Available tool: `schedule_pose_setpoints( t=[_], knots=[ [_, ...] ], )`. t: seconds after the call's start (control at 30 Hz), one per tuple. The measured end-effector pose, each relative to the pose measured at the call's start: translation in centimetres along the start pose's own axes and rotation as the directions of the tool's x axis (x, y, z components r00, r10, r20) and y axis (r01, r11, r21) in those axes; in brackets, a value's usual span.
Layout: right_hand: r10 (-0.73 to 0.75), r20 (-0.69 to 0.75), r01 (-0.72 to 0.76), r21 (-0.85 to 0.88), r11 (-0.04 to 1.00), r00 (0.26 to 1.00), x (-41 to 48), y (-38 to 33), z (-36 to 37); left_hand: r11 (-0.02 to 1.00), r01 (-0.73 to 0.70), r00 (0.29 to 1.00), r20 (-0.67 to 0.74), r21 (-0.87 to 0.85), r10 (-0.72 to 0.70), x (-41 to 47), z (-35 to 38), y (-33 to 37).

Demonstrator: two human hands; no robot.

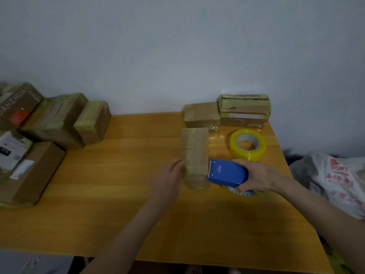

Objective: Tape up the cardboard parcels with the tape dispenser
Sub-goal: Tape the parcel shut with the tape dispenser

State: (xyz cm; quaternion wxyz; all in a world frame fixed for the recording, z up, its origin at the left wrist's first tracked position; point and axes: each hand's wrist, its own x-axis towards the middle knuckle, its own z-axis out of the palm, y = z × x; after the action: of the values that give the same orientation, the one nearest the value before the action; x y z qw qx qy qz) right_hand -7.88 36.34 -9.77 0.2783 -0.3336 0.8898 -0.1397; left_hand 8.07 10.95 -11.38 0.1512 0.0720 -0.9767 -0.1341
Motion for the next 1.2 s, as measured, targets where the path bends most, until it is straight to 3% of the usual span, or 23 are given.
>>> schedule_pose_setpoints(
  t=[0.07,0.13,0.27,0.5,0.7,1.03,1.2],
  knots=[
    [-0.002,0.004,0.002,0.003,1.000,1.000,-0.3,0.0,-0.2,0.976,-0.215,0.962,0.175,0.025,0.207,-0.1,0.7,2.4],
    [-0.014,-0.010,0.013,-0.024,1.000,1.000,-0.6,0.1,-0.3,0.971,-0.229,0.916,0.353,0.072,0.190,0.2,1.4,3.2],
    [-0.047,-0.060,0.044,-0.053,0.998,0.997,-1.0,0.8,-0.2,0.965,-0.214,0.895,0.425,0.152,0.131,0.3,1.5,2.6],
    [-0.051,-0.015,0.052,0.165,0.985,0.999,-2.0,2.3,-1.4,0.955,-0.231,0.878,0.462,0.188,0.121,0.7,1.2,2.9],
    [-0.055,0.030,0.046,0.230,0.972,0.998,-1.9,2.7,-1.8,0.964,-0.218,0.883,0.452,0.153,0.128,0.8,0.9,2.8],
    [0.040,0.070,-0.024,-0.217,0.976,0.997,-0.6,0.0,-2.1,0.977,-0.181,0.909,0.399,0.110,0.123,0.9,1.2,2.8],
    [0.093,0.158,-0.056,-0.224,0.973,0.983,1.6,-2.3,-2.3,0.981,-0.176,0.915,0.381,0.084,0.132,0.8,1.4,2.7]
  ],
)
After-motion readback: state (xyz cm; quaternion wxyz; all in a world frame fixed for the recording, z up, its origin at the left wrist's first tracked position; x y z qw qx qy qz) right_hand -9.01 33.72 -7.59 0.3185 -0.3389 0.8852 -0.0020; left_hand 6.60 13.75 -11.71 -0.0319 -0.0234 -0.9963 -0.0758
